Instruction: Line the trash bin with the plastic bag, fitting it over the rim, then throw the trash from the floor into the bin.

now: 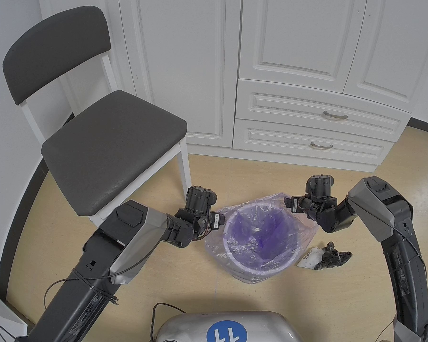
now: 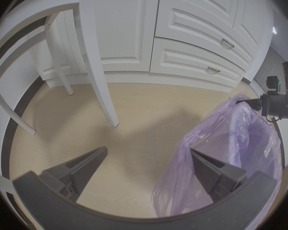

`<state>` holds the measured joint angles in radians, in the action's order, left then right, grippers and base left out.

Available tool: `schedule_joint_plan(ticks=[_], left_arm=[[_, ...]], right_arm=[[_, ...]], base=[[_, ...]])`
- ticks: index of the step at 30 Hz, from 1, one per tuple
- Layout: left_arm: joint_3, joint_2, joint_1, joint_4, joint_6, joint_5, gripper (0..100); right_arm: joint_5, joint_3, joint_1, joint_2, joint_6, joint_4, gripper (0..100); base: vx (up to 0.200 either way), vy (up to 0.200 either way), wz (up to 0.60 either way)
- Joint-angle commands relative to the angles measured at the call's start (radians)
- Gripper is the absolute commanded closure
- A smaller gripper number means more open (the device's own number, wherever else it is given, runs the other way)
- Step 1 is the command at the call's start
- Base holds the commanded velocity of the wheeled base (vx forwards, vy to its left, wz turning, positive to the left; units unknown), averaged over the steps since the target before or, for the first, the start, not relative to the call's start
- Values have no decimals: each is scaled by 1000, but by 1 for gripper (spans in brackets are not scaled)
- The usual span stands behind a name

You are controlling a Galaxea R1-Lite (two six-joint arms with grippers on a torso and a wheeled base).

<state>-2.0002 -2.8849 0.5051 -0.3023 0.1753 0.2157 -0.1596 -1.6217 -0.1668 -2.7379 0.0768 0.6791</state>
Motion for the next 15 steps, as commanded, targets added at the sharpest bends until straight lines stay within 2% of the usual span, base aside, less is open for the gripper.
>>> schedule_joint_plan(ticks=[1, 4, 6, 7, 9, 15], left_arm=[[0, 6, 4, -1, 1, 1, 0], [0, 45, 4, 2, 4, 8, 0], [0, 58, 4, 3, 6, 10, 0], [17, 104, 4, 5, 3, 10, 0], [80, 150, 4, 5, -2, 10, 0], [232, 217, 16, -8, -5, 5, 0]], right_arm=[[0, 3, 1, 10, 3, 3, 0], [18, 75, -10, 113, 52, 0, 0], [32, 98, -11, 136, 54, 0, 0], [61, 172, -14, 207, 52, -4, 0], [68, 227, -19, 259, 41, -20, 0], [72, 250, -8, 316, 28, -102, 0]], base=[[0, 0, 0], [0, 0, 0], [0, 0, 0], [0, 0, 0], [0, 0, 0], [0, 0, 0]])
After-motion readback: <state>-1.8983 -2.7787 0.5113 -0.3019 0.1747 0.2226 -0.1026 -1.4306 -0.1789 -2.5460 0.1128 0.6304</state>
